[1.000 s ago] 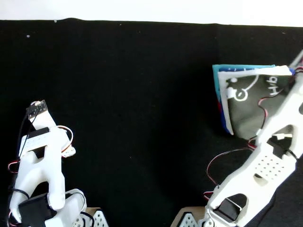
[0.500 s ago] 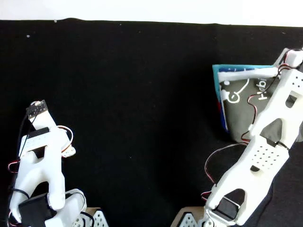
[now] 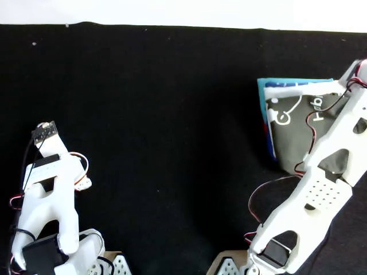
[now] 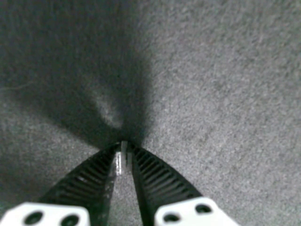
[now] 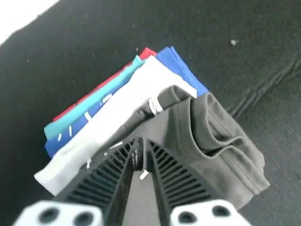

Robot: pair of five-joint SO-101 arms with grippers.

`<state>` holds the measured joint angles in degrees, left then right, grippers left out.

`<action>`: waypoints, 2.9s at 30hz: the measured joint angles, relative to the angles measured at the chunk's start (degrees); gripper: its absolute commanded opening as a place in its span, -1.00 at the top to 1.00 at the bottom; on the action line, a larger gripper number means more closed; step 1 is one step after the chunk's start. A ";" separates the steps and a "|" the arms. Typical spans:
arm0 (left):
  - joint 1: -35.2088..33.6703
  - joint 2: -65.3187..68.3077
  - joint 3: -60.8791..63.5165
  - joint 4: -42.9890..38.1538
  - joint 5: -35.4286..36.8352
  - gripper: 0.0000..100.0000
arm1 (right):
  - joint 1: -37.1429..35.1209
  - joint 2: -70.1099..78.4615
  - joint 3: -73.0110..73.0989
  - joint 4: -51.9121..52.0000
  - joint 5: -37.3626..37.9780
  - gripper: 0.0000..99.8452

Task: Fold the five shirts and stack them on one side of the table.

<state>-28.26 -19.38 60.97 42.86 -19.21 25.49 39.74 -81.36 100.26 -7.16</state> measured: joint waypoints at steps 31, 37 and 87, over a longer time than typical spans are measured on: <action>0.00 0.00 0.00 0.00 0.00 0.97 | 4.22 -0.09 34.02 -38.33 3.43 0.98; 0.00 0.00 0.00 0.00 0.00 0.97 | 0.00 0.00 35.34 -42.64 3.43 0.98; 0.00 0.00 0.00 0.00 0.00 0.97 | -11.60 1.76 34.73 -24.18 11.87 0.99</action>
<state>-28.26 -19.38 60.97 42.86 -19.21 13.89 41.49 -46.64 76.09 4.70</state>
